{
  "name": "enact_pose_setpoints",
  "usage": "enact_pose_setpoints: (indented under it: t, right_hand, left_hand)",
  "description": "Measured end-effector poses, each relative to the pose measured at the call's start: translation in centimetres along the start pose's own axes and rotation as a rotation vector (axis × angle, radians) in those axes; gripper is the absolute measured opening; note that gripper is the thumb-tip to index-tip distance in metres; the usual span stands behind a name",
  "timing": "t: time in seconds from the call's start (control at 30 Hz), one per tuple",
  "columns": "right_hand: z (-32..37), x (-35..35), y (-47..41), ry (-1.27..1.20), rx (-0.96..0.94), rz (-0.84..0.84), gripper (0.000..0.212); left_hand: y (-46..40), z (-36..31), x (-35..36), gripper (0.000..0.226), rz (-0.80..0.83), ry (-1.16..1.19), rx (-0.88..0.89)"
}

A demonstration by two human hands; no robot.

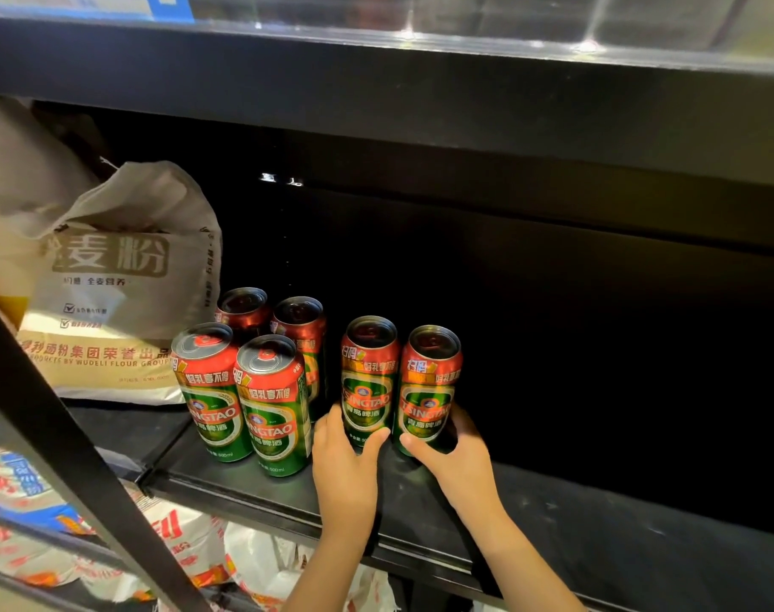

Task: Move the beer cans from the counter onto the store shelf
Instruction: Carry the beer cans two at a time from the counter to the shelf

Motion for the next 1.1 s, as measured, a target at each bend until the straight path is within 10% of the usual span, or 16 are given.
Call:
enact_pose_setpoints:
  t: [1.1]
  right_hand:
    - [0.90, 0.30, 0.22, 0.149, -0.071, -0.001, 0.066]
  left_hand:
    - [0.11, 0.44, 0.11, 0.050, -0.098, 0.030, -0.098]
Point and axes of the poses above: each hand's wrist, its own y-axis away from the middle knuckle, its own x-axis out of the palm, z = x × y, the point moved 3 cm from there along -y, towards the middle knuckle, and after that the axes turned 5 degrees about -z, right-handed, at the moved point
